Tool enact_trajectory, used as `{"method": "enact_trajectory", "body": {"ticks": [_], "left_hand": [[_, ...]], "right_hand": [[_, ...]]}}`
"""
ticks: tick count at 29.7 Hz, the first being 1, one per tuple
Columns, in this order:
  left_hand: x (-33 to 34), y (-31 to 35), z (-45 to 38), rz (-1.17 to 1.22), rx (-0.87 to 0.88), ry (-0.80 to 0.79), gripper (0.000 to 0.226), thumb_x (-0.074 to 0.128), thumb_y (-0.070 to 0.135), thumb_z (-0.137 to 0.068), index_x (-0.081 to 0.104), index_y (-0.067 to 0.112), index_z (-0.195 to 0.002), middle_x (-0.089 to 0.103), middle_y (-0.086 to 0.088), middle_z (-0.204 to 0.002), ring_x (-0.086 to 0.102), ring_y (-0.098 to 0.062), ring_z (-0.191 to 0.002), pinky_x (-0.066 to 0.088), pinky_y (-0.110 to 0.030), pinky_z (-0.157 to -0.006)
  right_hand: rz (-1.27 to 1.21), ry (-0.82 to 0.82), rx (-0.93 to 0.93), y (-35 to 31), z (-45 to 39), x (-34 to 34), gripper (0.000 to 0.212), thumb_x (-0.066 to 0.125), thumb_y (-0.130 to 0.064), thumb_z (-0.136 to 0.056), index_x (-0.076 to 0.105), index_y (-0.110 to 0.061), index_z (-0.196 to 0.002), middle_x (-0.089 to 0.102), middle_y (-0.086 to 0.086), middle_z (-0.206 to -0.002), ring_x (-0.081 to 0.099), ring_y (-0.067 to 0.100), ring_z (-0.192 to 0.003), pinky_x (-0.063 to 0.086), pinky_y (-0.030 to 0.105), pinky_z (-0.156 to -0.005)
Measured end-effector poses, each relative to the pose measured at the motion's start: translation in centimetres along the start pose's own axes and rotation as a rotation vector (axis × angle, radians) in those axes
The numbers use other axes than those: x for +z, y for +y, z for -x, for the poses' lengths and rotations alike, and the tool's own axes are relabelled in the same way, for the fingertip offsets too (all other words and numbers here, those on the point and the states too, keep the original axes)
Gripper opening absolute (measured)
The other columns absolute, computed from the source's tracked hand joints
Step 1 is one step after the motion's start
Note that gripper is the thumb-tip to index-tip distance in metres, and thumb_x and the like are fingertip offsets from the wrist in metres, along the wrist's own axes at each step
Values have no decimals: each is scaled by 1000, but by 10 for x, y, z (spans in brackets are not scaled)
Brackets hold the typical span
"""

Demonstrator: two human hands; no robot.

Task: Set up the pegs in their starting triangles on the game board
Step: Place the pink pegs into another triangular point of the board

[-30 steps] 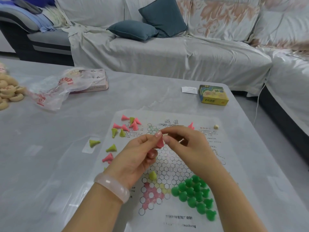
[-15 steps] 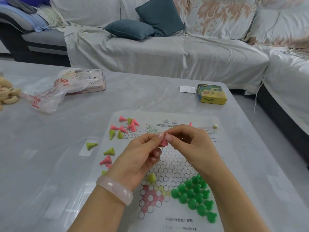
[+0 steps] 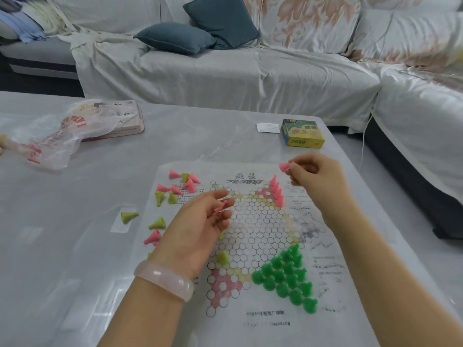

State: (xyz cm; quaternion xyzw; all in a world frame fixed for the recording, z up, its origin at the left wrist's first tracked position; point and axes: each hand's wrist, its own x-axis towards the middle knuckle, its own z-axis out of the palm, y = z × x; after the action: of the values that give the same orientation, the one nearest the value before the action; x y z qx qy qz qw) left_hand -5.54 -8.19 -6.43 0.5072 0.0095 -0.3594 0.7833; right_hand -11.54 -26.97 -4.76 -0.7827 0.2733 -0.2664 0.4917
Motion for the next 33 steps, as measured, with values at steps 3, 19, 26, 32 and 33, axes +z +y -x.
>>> {"method": "enact_trajectory", "body": {"ticks": [3,19,26,32,33], "left_hand": [[-2,2,2,44,10,0,23,39,-6,-86,58,4,-93,61,-11,-85,52,-12,-60,48,-16,-49],[-8,8,-3,113,77,68,15,44,4,-89,58,9,-85,69,-9,-71,52,-9,-45,44,-16,-42],[-8,8,-4,117,75,66,15,43,3,-89,57,8,-86,68,-10,-70,50,-9,-43,42,-16,-40],[-9,8,-5,106,83,64,14,43,3,-88,56,8,-87,68,-10,-70,49,-9,-43,42,-16,-40],[-9,8,-5,104,84,62,14,43,3,-88,56,8,-86,68,-10,-70,49,-9,-43,42,-16,-40]], "right_hand": [[313,-86,-97,0,-24,13,1,63,-20,-81,64,-19,-81,69,-2,-82,64,20,-80,54,34,-75],[808,-170,-170,34,-42,38,12,63,-23,-83,67,-17,-92,40,1,-97,38,23,-109,35,32,-83],[784,-145,-180,38,-40,41,13,59,-19,-84,67,-17,-94,39,0,-96,39,24,-108,30,27,-81],[816,-121,-206,41,-42,41,15,56,-16,-86,66,-15,-96,40,1,-96,40,25,-107,30,26,-80],[816,-117,-208,42,-42,42,15,56,-16,-86,66,-15,-97,41,2,-96,40,25,-107,30,26,-80]]}}
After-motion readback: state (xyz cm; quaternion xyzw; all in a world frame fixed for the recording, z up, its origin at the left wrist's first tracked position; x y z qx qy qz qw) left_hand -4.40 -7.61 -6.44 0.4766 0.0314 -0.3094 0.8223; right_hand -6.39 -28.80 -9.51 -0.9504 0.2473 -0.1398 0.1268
